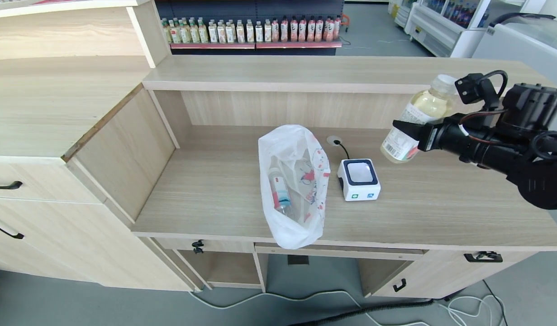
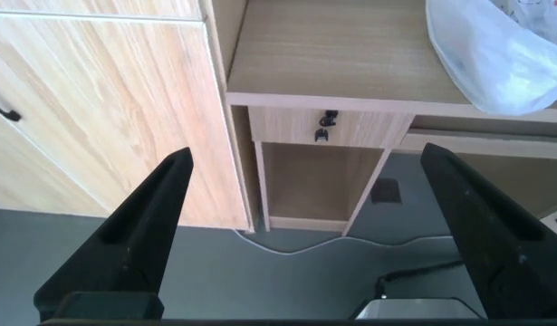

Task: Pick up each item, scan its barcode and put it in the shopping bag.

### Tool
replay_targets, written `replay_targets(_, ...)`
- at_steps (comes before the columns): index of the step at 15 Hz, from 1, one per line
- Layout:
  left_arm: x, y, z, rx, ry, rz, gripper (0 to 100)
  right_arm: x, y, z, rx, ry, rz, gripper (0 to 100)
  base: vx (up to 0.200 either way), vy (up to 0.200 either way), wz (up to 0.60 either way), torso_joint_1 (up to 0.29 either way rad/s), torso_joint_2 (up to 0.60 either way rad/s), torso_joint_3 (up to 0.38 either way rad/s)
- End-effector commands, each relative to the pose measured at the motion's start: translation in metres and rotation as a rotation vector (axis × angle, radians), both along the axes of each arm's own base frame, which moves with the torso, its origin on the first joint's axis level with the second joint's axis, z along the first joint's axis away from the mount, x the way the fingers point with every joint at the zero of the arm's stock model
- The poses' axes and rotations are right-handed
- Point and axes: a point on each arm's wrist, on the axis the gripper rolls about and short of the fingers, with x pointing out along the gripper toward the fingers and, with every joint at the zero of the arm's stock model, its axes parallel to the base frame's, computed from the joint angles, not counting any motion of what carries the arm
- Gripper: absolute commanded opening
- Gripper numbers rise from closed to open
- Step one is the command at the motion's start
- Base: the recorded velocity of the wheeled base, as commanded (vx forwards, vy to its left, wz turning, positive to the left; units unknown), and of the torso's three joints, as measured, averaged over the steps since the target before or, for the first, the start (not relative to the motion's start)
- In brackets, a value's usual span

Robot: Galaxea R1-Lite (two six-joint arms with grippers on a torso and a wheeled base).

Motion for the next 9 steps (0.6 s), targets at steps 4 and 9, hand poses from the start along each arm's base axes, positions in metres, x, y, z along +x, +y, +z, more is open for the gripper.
replay_targets(4, 0.000, 0.000, 0.000, 0.000, 0.000, 0.001, 100, 0.013, 0.013, -0.013, -0.004, 0.033, 0.050, 0, 0.100, 0.100, 0.00, 0.001, 0.00, 0.001)
replay_targets(9, 0.000, 0.000, 0.000, 0.000, 0.000, 0.001, 100, 0.062, 0.056, -0.041, -0.013, 0.047, 0.204, 0, 0.000, 0.000, 0.00, 0.000, 0.00, 0.000)
